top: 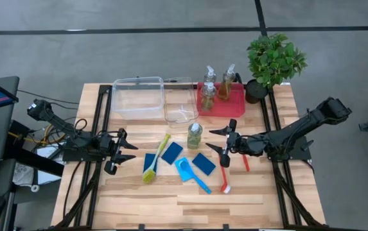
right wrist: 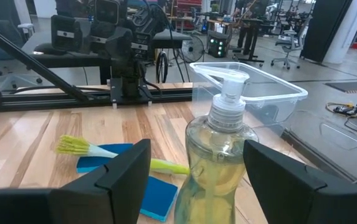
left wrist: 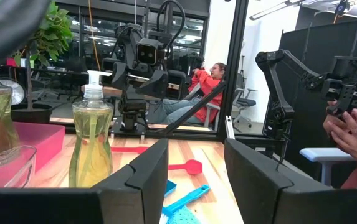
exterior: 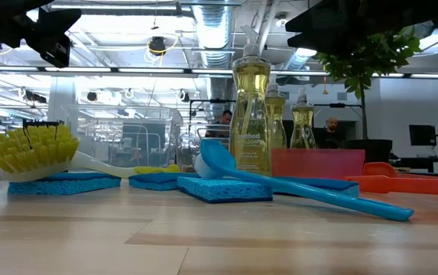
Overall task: Pick & Place Kitchen Sink Supplies
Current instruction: Put the soap dispenser into the red bin
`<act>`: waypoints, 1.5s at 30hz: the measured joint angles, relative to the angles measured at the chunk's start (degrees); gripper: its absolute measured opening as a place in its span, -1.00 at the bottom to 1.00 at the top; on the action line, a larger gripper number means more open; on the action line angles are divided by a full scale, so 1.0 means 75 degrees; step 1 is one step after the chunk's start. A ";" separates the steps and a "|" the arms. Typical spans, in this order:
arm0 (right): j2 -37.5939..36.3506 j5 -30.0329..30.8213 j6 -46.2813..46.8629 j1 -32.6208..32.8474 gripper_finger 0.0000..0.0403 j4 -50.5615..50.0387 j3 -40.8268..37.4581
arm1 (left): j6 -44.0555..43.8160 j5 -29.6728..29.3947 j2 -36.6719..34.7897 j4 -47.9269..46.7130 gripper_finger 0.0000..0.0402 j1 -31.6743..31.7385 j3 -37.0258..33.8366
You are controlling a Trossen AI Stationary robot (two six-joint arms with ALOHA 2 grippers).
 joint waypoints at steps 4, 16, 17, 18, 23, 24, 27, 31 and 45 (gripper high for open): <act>0.0003 -0.0001 0.0000 0.0000 0.24 0.0000 0.0000 | 0.0000 0.0000 -0.0001 0.0000 -0.21 0.0003 0.0000; 0.0003 -0.0314 0.0023 -0.0498 0.24 0.0002 0.0003 | 0.0000 0.0000 -0.0001 0.0000 -0.21 0.0003 0.0000; 0.0003 -0.0424 0.0023 -0.0568 0.24 0.0003 0.0003 | 0.0001 0.0000 -0.0001 0.0000 -0.21 0.0001 0.0000; 0.0003 -0.0538 0.0020 -0.0641 0.24 0.0003 0.0003 | 0.0000 0.0001 0.0001 0.0000 -0.21 0.0003 0.0000; 0.0003 -0.1242 0.0129 -0.1116 0.24 0.0088 0.0003 | 0.0000 0.0000 0.0000 0.0000 -0.21 0.0002 0.0000; 0.0003 -0.1392 0.0140 -0.1206 0.24 0.0105 0.0003 | 0.0000 0.0000 0.0001 0.0000 -0.21 0.0000 0.0000; 0.0052 -0.1782 0.0154 -0.1457 0.24 0.0185 0.0003 | 0.0000 0.0000 0.0001 0.0000 -0.21 0.0002 0.0000; 0.0368 -0.2148 0.0122 -0.1731 0.24 0.0497 0.0006 | 0.0000 0.0000 -0.0001 0.0000 -0.21 0.0001 0.0000; 0.0892 -0.2823 0.0061 -0.2351 0.25 0.1330 0.0006 | 0.0000 0.0000 0.0001 0.0000 -0.21 0.0003 0.0000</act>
